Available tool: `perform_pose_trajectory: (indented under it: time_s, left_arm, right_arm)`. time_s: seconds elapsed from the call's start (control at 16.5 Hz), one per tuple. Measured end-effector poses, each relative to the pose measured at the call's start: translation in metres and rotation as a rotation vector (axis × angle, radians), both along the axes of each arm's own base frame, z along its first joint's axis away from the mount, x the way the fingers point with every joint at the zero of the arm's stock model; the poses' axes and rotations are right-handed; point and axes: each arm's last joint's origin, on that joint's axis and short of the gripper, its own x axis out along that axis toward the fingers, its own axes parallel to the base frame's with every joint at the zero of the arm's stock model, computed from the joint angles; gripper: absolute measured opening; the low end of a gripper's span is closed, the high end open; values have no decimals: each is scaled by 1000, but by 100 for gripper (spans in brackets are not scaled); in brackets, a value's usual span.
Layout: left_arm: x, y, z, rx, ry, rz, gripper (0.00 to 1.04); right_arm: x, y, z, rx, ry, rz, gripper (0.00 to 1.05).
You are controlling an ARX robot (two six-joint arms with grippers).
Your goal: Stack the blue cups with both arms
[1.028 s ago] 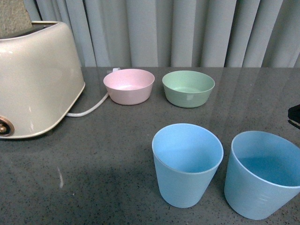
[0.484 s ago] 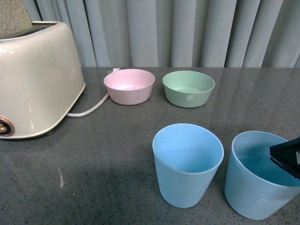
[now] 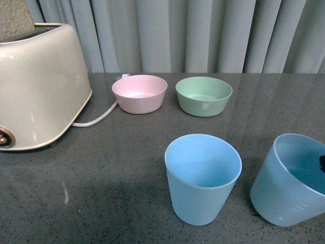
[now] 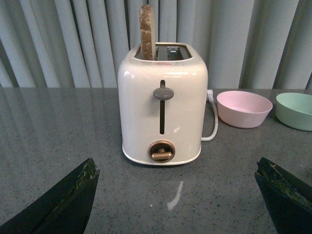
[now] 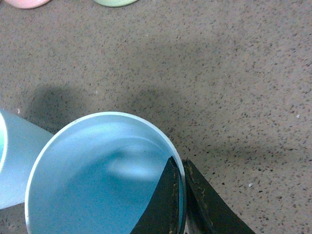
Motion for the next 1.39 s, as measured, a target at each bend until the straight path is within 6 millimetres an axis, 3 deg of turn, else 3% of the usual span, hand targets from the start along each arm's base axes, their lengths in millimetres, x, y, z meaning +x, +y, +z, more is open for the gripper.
perform_pose_trajectory:
  time_s: [0.12,0.24,0.42,0.67,1.33,1.39]
  left_arm:
    - [0,0,0,0,0,0,98]
    - [0,0,0,0,0,0,98]
    - [0,0,0,0,0,0,98]
    - [0,0,0,0,0,0,98]
    - [0,0,0,0,0,0,98]
    - [0,0,0,0,0,0,98]
  right_arm:
    - [2,-3,15,-1,-49,-19,2]
    - [3,-1,59,26,-185,-10,2]
    - [-4,22,93,64,-273,97,2]
    - [4,54,75,44,-213,189,2]
    - [14,67,45,17,-112,217,2]
    - [13,68,45,18,-105,221,9]
